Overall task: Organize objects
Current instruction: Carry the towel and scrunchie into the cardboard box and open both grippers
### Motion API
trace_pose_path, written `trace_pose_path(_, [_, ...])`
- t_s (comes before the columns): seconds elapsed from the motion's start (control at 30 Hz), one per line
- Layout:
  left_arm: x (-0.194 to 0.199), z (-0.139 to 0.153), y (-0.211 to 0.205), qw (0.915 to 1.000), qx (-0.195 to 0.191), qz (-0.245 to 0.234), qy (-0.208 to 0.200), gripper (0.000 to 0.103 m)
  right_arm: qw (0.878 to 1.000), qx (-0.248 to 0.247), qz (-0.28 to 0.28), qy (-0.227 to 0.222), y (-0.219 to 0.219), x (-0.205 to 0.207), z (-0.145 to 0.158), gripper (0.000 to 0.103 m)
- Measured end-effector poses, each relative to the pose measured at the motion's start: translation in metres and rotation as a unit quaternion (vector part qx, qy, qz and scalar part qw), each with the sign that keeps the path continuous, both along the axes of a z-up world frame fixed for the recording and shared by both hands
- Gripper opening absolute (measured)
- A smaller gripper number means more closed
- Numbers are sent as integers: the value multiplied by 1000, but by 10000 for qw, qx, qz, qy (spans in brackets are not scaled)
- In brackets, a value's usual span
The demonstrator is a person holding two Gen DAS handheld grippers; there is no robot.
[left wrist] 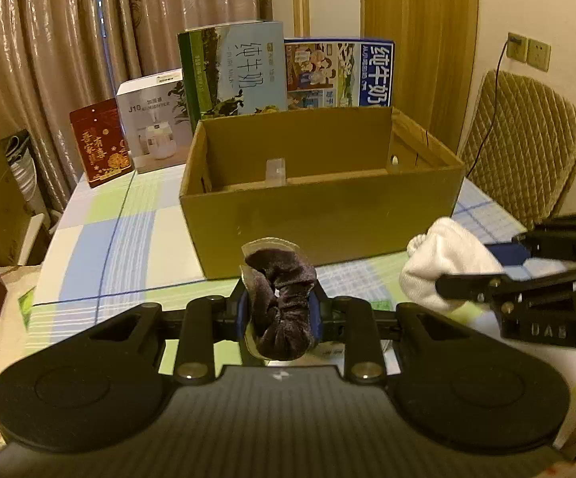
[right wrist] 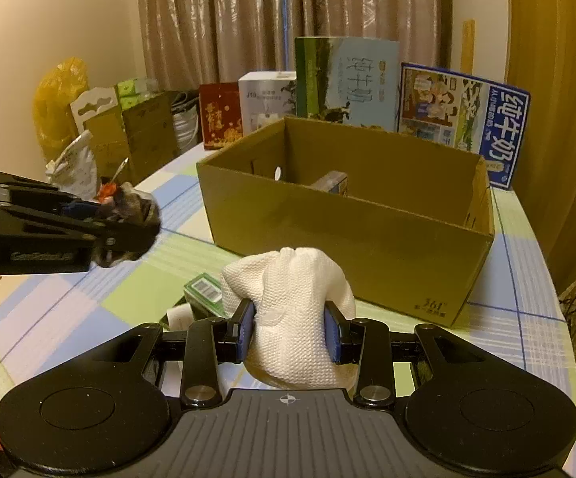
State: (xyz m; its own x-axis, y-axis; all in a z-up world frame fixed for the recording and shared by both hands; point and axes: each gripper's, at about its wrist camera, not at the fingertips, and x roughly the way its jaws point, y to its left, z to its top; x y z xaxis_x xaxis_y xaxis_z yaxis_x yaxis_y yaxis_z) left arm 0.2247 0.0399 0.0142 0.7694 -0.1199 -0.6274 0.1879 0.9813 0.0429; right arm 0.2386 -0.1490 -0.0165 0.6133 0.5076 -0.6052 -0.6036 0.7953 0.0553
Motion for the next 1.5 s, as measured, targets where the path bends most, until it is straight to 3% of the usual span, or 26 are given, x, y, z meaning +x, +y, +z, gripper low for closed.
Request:
trace_pose_path(0.13, [8,-5,-5,9998,-176,-61,97,24,9999,13,-106,2,-2,5,2,33])
trace_pose_path(1.5, [41,3,-15,9996,-229,-168,-14,24,9973,306,-660,-49,-18,27,21,33])
